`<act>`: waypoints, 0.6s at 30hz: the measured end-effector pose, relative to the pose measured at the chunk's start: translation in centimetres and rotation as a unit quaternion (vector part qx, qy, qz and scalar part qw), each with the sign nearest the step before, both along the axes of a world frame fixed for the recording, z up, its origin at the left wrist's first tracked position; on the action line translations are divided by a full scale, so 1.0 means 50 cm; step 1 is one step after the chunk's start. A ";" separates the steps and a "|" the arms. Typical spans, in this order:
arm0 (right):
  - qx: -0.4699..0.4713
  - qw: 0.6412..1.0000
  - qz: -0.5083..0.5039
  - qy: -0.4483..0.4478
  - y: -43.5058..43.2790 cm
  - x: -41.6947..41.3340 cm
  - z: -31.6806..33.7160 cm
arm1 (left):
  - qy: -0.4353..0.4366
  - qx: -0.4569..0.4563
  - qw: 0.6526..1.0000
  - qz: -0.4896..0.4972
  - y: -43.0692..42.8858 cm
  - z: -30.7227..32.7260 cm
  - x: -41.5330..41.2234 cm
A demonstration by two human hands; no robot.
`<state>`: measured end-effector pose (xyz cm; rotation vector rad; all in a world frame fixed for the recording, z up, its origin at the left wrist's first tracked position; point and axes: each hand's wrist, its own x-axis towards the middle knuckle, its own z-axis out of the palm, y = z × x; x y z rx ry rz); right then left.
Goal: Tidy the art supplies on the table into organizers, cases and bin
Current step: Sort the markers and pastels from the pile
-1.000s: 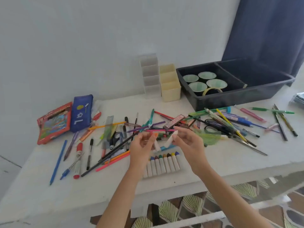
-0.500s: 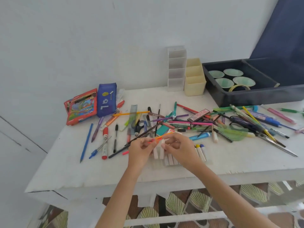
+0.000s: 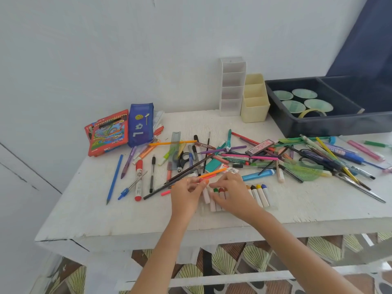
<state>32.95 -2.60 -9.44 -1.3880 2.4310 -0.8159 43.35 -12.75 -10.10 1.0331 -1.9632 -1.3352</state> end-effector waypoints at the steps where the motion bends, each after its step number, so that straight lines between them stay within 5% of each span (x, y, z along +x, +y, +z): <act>1: -0.005 1.000 0.009 0.030 0.002 0.004 -0.004 | 0.000 0.002 1.000 0.002 0.002 0.002 0.000; 7: -0.032 0.996 0.022 0.077 0.008 0.011 -0.014 | -0.005 0.012 1.000 -0.002 0.004 0.010 0.002; 13: -0.125 0.968 0.038 -0.213 0.010 0.005 0.022 | 0.026 0.042 0.999 -0.008 0.003 0.024 0.008; 18: -0.146 0.958 0.045 -0.244 0.012 0.016 0.022 | 0.052 0.055 0.997 -0.012 0.013 0.025 0.017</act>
